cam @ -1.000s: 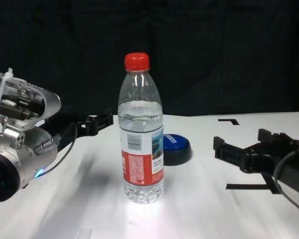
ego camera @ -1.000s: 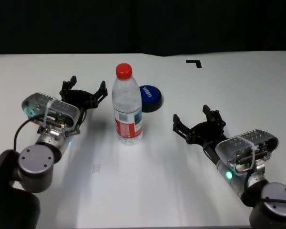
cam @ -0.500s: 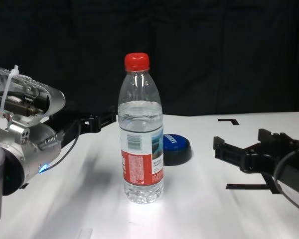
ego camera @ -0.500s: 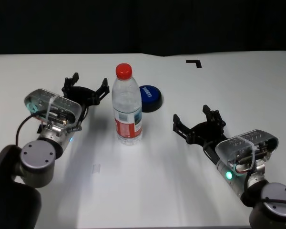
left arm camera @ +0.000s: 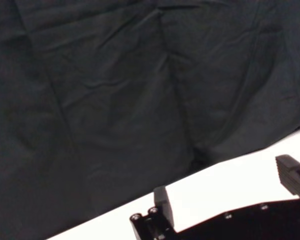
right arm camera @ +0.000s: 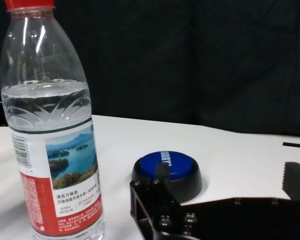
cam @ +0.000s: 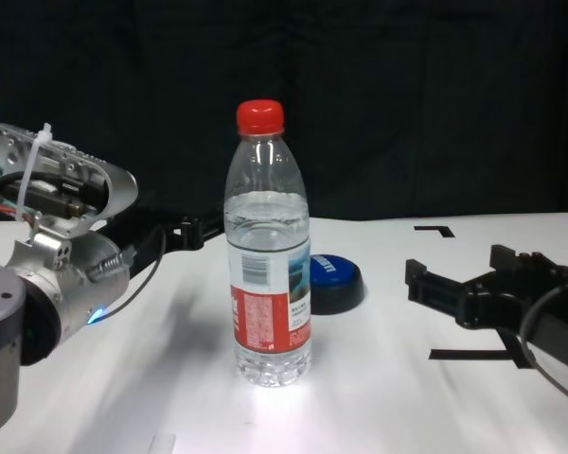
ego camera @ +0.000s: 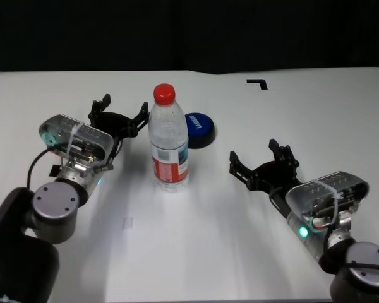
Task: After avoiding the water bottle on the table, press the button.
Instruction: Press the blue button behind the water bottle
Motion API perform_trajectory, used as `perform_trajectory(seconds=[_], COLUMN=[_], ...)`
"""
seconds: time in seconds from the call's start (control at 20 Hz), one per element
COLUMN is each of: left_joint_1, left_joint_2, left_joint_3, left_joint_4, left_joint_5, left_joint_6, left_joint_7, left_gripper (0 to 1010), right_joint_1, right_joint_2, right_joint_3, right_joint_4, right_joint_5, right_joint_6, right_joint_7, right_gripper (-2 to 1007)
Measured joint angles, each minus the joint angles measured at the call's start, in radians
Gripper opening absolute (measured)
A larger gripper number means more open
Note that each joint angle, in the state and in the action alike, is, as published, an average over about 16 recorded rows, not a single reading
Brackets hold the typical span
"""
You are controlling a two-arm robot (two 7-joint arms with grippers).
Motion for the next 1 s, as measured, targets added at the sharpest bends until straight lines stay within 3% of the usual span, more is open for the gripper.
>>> perform_trajectory(seconds=[1.0], left_joint_1=[-0.039], left_joint_2=[-0.007], left_joint_3=[0.013], left_joint_4=[0.053], left_joint_5=[-0.007], left_joint_6=[-0.019], left_joint_7=[-0.001], left_gripper=[1003], right_joint_1=[0.000], right_joint_2=[0.000], right_joint_3=[0.000], right_joint_4=[0.000], right_joint_5=[0.000], right_joint_6=[0.000], right_joint_7=[0.000], right_gripper=[1003])
